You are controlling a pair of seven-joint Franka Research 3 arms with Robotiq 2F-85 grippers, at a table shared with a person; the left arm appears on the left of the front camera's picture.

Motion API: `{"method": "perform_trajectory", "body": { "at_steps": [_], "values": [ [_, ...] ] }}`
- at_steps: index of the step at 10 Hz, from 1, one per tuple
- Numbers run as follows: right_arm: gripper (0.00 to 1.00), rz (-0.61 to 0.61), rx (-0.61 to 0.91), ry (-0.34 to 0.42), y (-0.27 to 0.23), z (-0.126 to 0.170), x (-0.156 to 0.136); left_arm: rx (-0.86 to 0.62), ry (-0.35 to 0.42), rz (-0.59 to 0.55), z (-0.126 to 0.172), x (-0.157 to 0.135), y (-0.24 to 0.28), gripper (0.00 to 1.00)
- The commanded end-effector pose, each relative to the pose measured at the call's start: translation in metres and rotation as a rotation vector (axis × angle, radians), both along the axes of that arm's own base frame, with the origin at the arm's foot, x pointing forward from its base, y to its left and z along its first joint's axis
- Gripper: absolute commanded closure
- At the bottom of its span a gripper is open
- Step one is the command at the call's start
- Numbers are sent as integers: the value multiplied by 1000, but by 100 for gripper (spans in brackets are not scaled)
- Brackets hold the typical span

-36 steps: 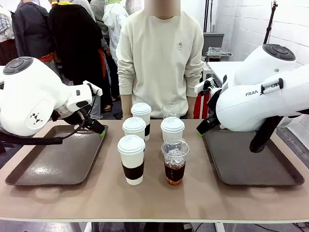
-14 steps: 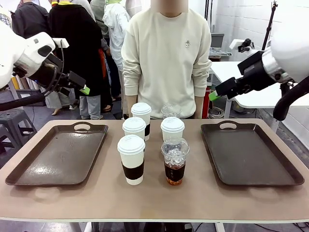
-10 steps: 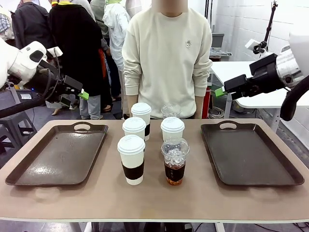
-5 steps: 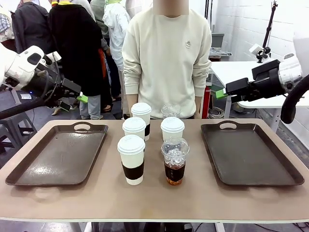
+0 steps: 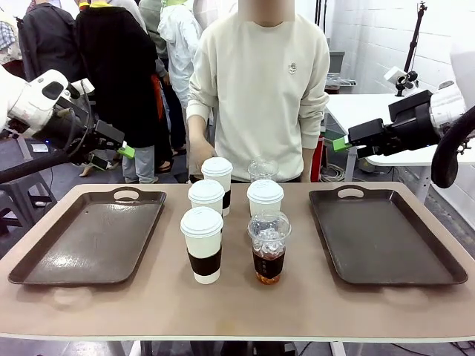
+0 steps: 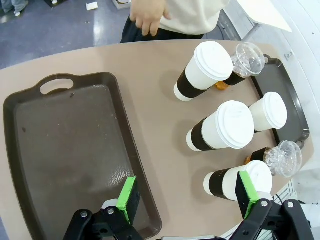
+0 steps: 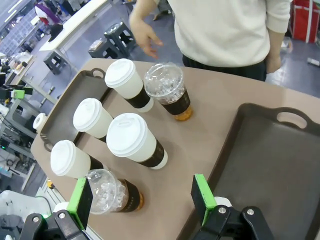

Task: Distribute the coffee onto the tray.
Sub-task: Pick up one iced Americano and place it on the right Handle tray.

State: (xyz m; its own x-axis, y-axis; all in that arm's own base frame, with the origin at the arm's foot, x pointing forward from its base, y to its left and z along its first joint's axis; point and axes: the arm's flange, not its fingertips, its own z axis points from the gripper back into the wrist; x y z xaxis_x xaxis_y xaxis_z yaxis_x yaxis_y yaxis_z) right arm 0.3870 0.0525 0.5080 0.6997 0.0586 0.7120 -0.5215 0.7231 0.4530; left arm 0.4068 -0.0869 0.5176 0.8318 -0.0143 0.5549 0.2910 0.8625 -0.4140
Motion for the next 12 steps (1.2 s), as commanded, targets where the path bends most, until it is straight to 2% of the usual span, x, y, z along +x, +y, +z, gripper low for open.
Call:
{"method": "perform_trajectory", "body": {
  "at_steps": [1,2,4,6,8,10,12],
  "values": [
    [0,13,12,-14,1,-3,5,-19,9,1,-1,0,0,0],
    [0,0,0,0,0,0,0,-19,9,1,-1,0,0,0],
    [0,79,-44,-60,3,-3,12,-19,9,1,-1,0,0,0],
    [0,143,-81,-181,1,-9,25,-19,9,1,-1,0,0,0],
    [0,274,-70,-208,-1,-17,37,-19,9,1,-1,0,0,0],
    [0,514,-48,-277,-5,-26,34,-19,9,1,-1,0,0,0],
    [0,642,-84,-307,-7,-33,28,-19,9,1,-1,0,0,0]
  ]
}}
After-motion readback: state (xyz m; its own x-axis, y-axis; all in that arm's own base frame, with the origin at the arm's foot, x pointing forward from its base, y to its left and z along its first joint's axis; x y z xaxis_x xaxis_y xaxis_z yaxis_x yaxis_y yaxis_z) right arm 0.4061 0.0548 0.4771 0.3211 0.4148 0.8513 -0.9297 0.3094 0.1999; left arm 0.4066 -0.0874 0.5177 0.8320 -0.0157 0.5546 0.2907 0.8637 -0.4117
